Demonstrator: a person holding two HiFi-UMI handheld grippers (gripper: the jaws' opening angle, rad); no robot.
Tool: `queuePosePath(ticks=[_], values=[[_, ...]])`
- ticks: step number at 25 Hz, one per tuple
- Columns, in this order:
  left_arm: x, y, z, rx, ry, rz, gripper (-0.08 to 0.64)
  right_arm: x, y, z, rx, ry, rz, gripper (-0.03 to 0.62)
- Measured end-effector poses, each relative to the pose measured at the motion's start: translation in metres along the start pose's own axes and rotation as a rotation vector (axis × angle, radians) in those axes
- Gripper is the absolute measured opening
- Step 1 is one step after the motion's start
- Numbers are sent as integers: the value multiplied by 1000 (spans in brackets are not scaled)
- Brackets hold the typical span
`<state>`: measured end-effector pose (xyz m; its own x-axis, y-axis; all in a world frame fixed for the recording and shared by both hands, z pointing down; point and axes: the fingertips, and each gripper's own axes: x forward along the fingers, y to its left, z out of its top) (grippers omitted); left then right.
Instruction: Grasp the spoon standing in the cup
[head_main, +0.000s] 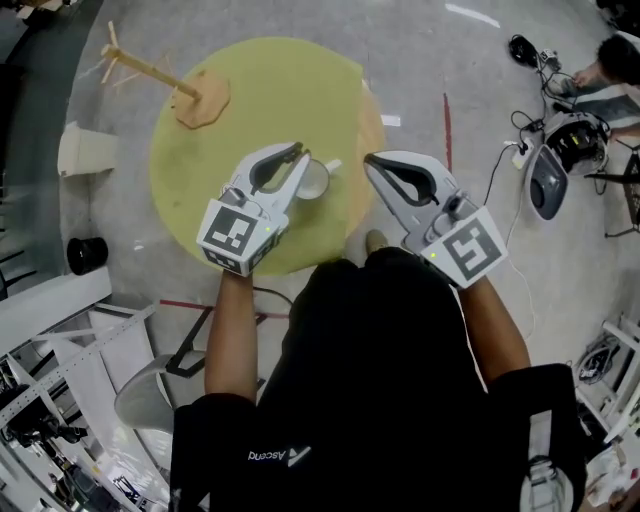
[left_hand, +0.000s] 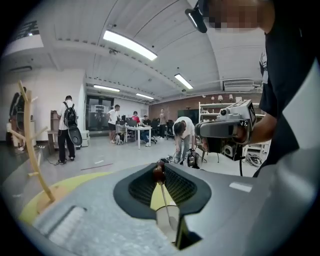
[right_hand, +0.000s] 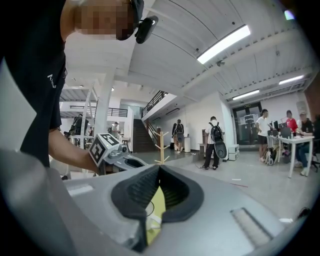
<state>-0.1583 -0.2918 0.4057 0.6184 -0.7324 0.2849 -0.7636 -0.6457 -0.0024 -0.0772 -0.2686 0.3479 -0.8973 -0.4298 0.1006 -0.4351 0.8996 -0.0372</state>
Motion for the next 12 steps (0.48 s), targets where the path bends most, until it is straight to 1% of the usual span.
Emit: queuePosePath(ticks=[5, 9, 12], values=[[-24, -7, 36, -4, -67, 122, 55, -1, 12, 24, -19, -52, 44, 3], [-43, -16, 65, -4, -145, 195, 54, -6, 19, 41, -30, -82, 68, 3], [-58, -21, 76, -17, -162, 257, 54, -12, 24, 50, -35, -101, 79, 3]])
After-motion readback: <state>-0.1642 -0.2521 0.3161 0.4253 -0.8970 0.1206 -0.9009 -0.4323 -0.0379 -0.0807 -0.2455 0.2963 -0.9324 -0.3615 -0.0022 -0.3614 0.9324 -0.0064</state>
